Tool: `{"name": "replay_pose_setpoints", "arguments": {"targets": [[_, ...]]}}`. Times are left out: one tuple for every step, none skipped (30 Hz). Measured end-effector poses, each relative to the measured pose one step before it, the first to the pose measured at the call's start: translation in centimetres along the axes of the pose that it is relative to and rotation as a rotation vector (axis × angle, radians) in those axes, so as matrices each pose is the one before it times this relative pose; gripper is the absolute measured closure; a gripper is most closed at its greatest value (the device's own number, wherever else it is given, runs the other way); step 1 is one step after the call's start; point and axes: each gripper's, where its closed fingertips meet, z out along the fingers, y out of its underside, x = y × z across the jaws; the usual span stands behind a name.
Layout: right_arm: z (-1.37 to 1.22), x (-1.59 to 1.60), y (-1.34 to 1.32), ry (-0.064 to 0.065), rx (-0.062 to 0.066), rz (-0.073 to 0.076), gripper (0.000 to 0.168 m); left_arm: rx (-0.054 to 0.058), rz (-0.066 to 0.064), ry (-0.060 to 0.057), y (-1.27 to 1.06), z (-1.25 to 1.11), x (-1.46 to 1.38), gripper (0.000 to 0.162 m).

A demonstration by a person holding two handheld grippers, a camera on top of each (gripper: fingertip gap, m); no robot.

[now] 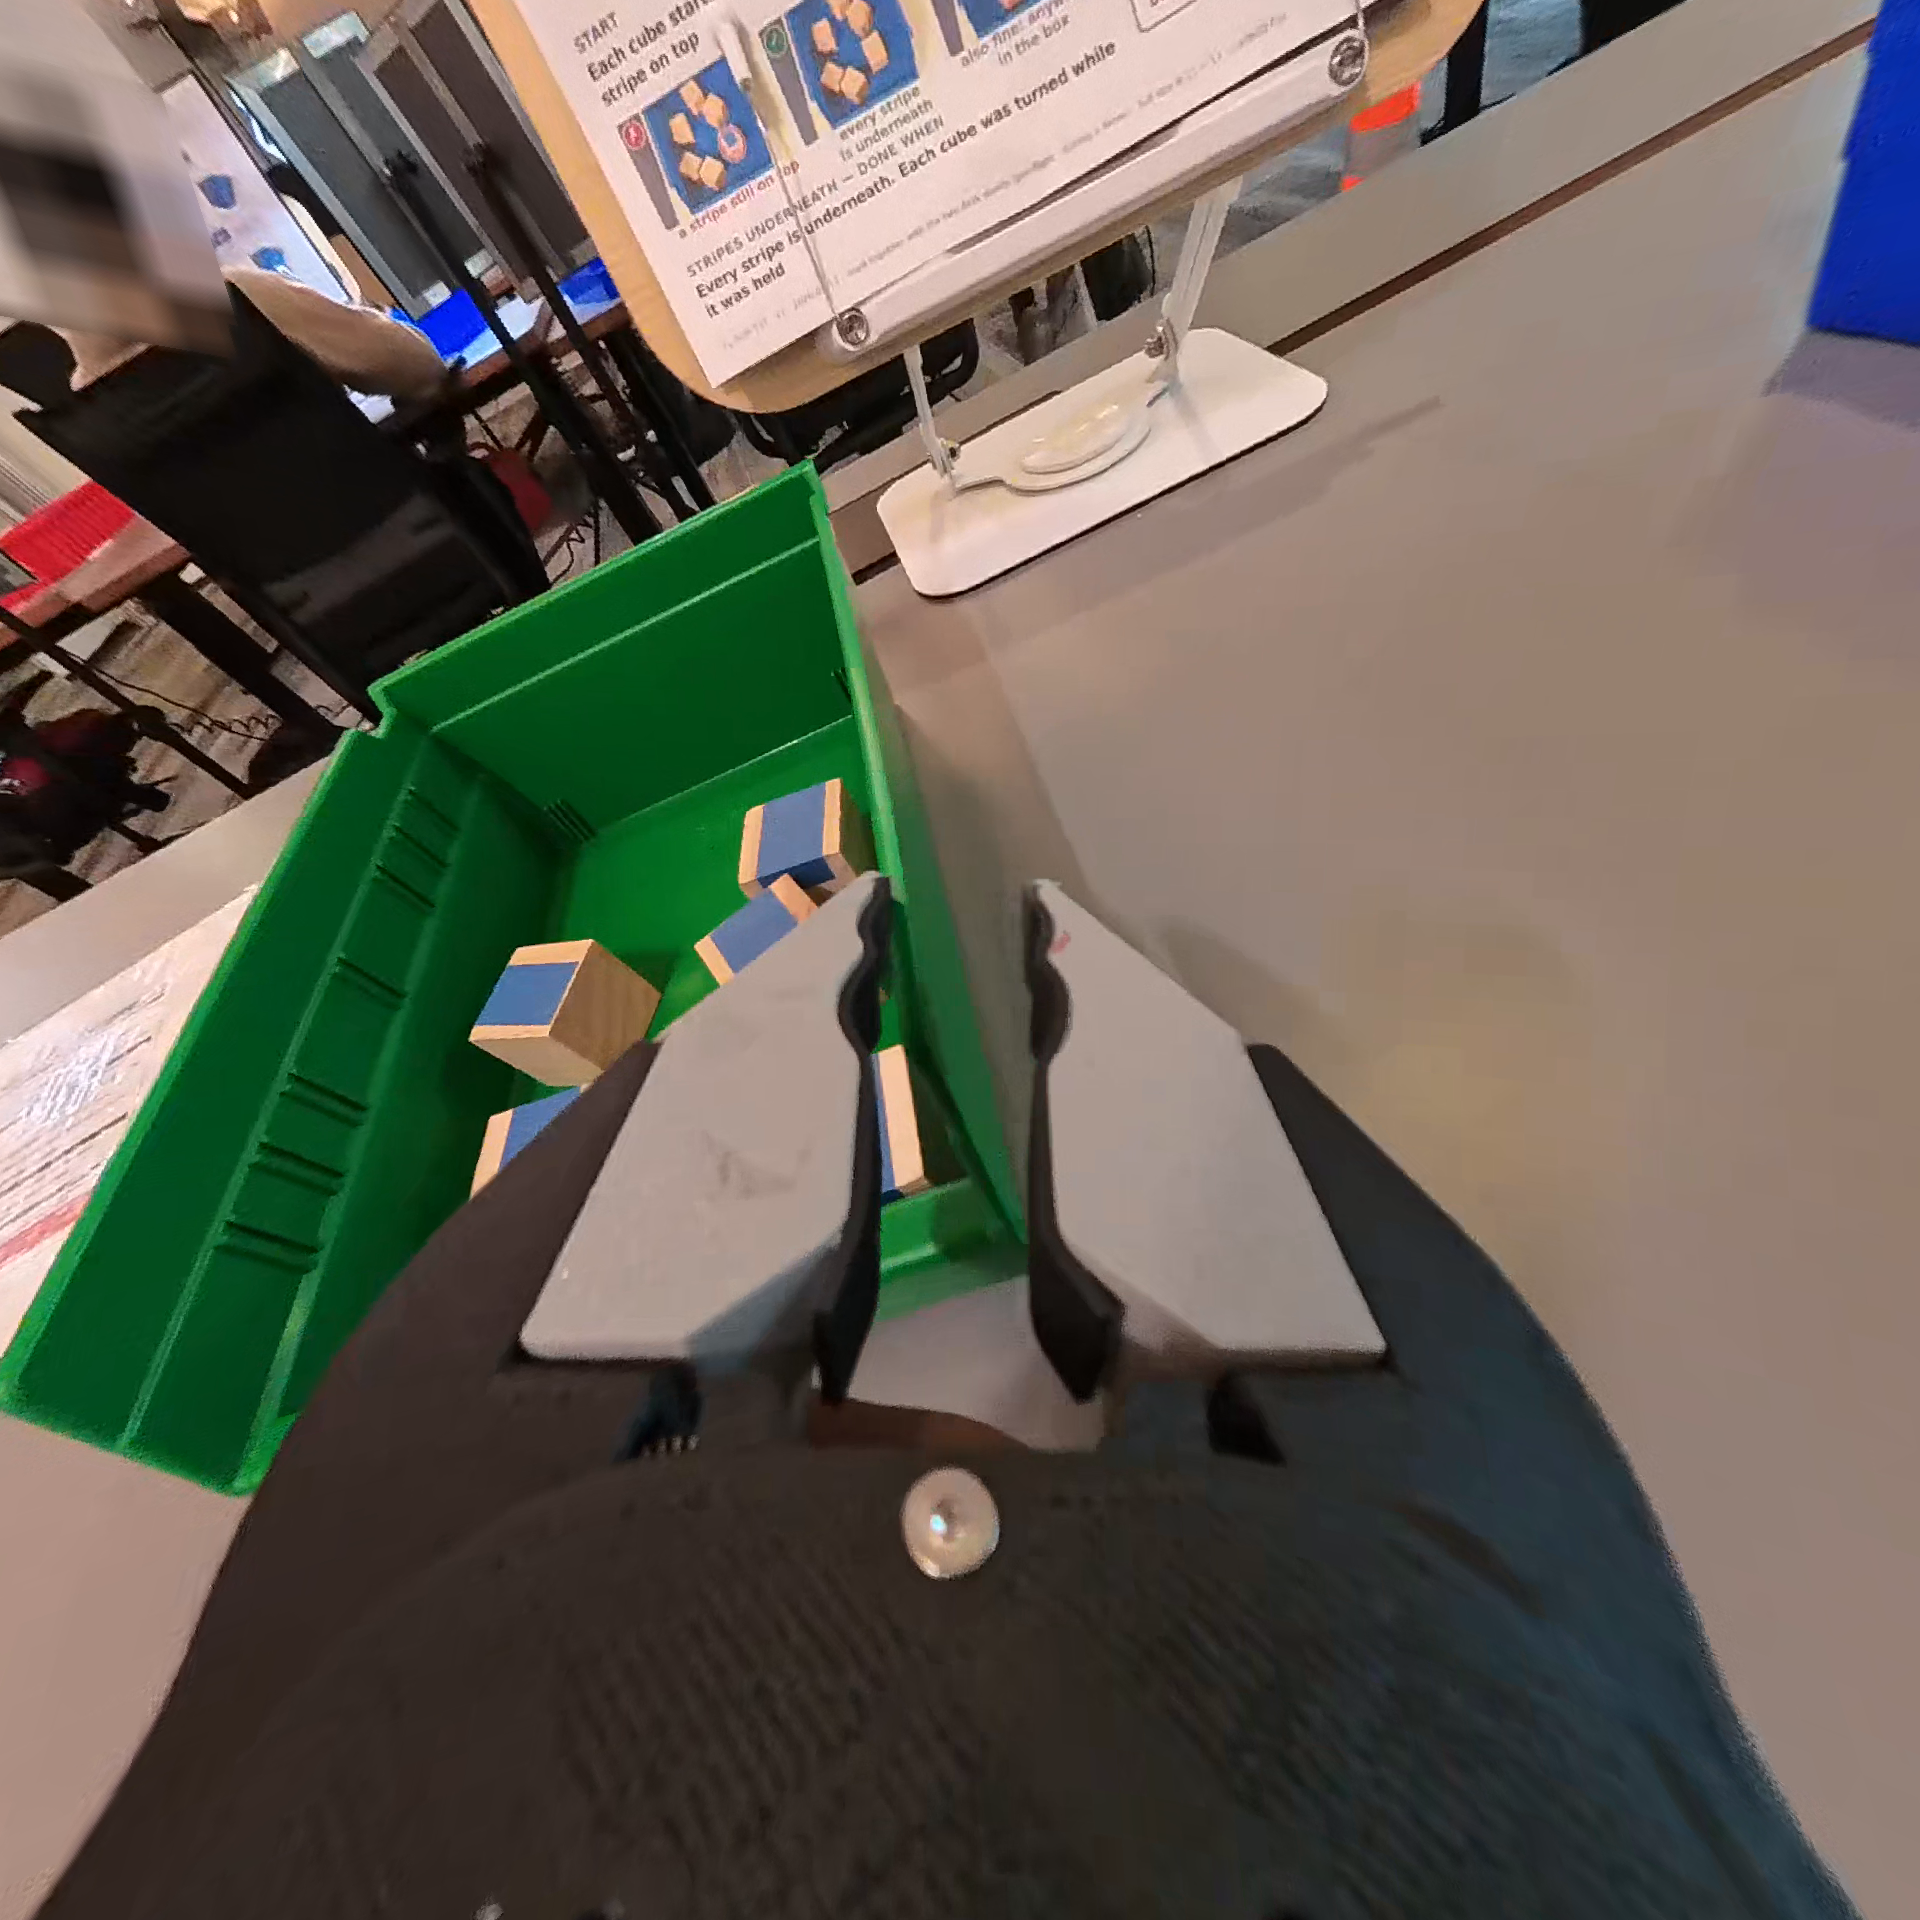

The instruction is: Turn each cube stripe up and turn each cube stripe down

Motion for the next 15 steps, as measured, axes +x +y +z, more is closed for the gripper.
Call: {"name": "replay_pose_setpoints", "arguments": {"targets": [[0.164,-0.157,-0.138,-0.0027,0.0024,-0.0070,0.157,-0.0081,0.0023,-0.0095,0.080,0.051,-0.022,0.135],[0.179,-0.141,-0.155,-0.0014,0.0011,-0.0066,0.156,-0.0232,0.0024,-0.0276,0.321,0.176,-0.291,0.118],[0.178,-0.126,-0.187,-0.0010,0.0002,0.0001,0.155,-0.0288,-0.0009,-0.0403,0.495,0.262,-0.424,0.093],[0.179,-0.086,-0.172,-0.0010,-0.0008,0.0059,0.154,-0.0279,-0.0017,-0.0204,0.568,0.262,-0.045,0.083],[0.165,0.001,-0.129,0.0039,-0.0033,0.0014,0.154,-0.0226,-0.0064,0.0057,0.572,0.191,0.371,0.081],[0.149,0.076,-0.104,0.0101,-0.0051,-0.0043,0.155,-0.0018,-0.0174,0.0106,0.326,0.107,0.398,0.084],[0.116,0.161,-0.034,0.0183,-0.0090,-0.0064,0.157,0.0223,-0.0192,0.0010,-0.003,0.040,0.140,0.107],[0.068,0.192,0.025,0.0235,-0.0116,-0.0107,0.160,0.0347,-0.0138,-0.0181,-0.240,0.008,-0.287,0.140],[0.053,0.137,0.026,0.0195,-0.0103,-0.0094,0.161,0.0256,-0.0127,-0.0298,-0.206,0.068,-0.631,0.158],[0.019,0.050,0.028,0.0078,-0.0062,0.0028,0.162,0.0075,-0.0148,0.0131,-0.083,0.171,-0.154,0.159],[0.020,0.037,-0.005,-0.0010,-0.0005,0.0129,0.163,-0.0053,-0.0289,0.0308,-0.028,0.175,0.030,0.160],[0.014,0.161,0.021,0.0022,0.0010,0.0088,0.165,-0.0065,-0.0210,0.0102,-0.035,0.114,-0.235,0.160],[0.003,0.237,0.081,0.0050,-0.0024,0.0029,0.165,-0.0048,-0.0143,-0.0052,0.077,0.116,-0.387,0.161],[-0.010,0.106,0.075,-0.0075,-0.0015,0.0091,0.165,0.0035,-0.0235,-0.0062,0.155,0.100,-0.374,0.161],[-0.026,0.111,0.074,-0.0063,-0.0002,0.0100,0.165,0.0154,-0.0294,-0.0088,0.102,0.010,-0.376,0.161]]}}
